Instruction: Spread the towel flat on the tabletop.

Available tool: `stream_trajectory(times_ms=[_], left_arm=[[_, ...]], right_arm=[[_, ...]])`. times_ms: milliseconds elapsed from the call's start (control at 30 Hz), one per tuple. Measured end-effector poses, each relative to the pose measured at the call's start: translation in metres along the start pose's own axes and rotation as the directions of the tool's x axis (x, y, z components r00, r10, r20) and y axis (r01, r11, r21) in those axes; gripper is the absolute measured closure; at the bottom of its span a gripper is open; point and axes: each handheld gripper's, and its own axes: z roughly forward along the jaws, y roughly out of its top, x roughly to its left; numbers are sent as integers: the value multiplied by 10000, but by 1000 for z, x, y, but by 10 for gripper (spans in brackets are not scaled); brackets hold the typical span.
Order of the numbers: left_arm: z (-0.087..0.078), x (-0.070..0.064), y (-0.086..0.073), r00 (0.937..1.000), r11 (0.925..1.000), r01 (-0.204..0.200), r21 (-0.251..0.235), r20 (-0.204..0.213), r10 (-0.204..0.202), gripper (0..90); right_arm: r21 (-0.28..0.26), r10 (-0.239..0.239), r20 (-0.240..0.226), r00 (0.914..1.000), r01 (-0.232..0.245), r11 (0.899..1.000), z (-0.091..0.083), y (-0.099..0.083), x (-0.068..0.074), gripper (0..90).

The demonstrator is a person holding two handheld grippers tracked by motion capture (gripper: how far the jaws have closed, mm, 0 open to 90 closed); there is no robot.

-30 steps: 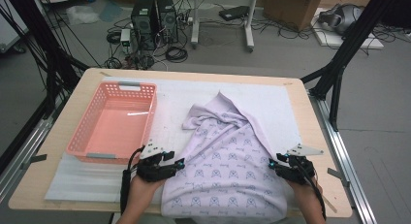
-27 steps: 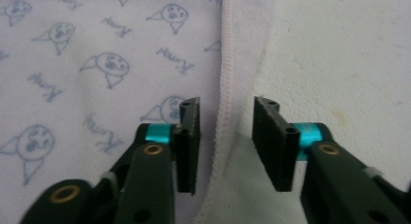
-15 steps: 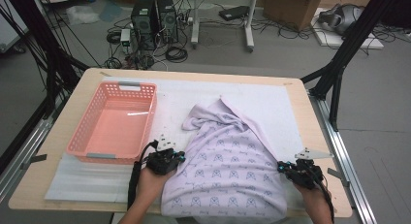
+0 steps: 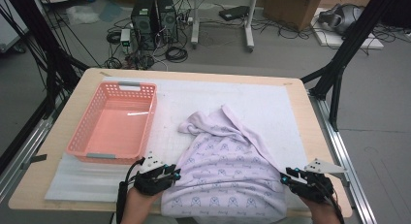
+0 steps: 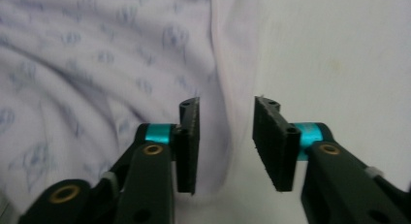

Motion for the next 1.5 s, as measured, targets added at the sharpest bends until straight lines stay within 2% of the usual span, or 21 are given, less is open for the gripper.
stream_trajectory(times_ms=[100, 167, 233, 367, 567, 633, 700, 800, 900, 967, 1067, 1167, 1200, 1233, 1267, 1333, 1433, 1500], left_arm=[[1, 1, 2, 10000, 9998, -20, -216, 59, 21, 656], [3, 1, 4, 10000, 9994, 35, -341, 86, -32, 636], [4, 2, 5, 10000, 9991, 28, -426, 82, -25, 615], [6, 4, 7, 9998, 9986, 3, -533, 197, 7, 601], [6, 6, 7, 9997, 9979, -7, -647, 260, 24, 589], [5, 7, 7, 9996, 9979, 35, -653, 268, -17, 589], [3, 7, 6, 9997, 9978, 47, -658, 243, -31, 588], [3, 8, 5, 9997, 9978, 48, -662, 227, -33, 589], [3, 8, 5, 9998, 9980, 61, -623, 193, -49, 589], [3, 8, 5, 9998, 9981, 32, -622, 198, -20, 589], [3, 7, 5, 9998, 9980, 52, -625, 177, -41, 587], [4, 7, 6, 9998, 9980, 67, -632, 186, -56, 581], [5, 7, 7, 9998, 9980, 59, -627, 192, -48, 580], [5, 8, 9, 9998, 9980, 41, -630, 199, -28, 574], [6, 8, 10, 9997, 9981, 69, -612, 226, -56, 568], [9, 10, 16, 9996, 9983, 131, -562, 273, -115, 552], [18, 12, 29, 9994, 9986, 126, -512, 323, -110, 533], [27, 12, 38, 9995, 9992, 105, -376, 296, -94, 522]], right_arm=[[-478, -278, 146, 9995, 285, 9985, 7, 13, 1, 606], [-481, -575, 190, 9982, 584, 9971, 18, 23, 1, 611], [-400, -806, 76, 9967, 808, 9959, 33, 36, 2, 621], [-20, -1554, -143, 9877, 1554, 9879, 68, 60, 7, 634], [431, -1992, -249, 9796, 2001, 9788, 113, 84, 7, 651], [740, -2142, -36, 9768, 2139, 9741, 124, 88, 7, 701], [1031, -2266, 189, 9738, 2236, 9692, 130, 90, 2, 844], [1008, -1759, 942, 9799, 1664, 9809, 122, 91, -13, 870], [885, -1205, 1790, 9764, 1060, 9904, 109, 88, -30, 872], [899, -904, 2377, 9671, 708, 9934, 101, 84, -41, 872], [1040, -260, 2928, 9558, -48, 9946, 91, 72, -59, 872], [1243, 423, 3059, 9511, -839, 9887, 85, 57, -72, 862], [1200, 589, 3025, 9513, -993, 9878, 83, 53, -74, 841], [1048, 752, 3029, 9500, -1116, 9882, 81, 50, -74, 762], [883, 784, 2963, 9519, -1091, 9901, 77, 48, -74, 747], [513, 762, 2636, 9616, -929, 9944, 71, 47, -72, 706], [-47, 524, 2189, 9743, -526, 9986, 58, 46, -66, 691], [-219, 339, 2006, 9791, -301, 9993, 52, 45, -61, 686]])
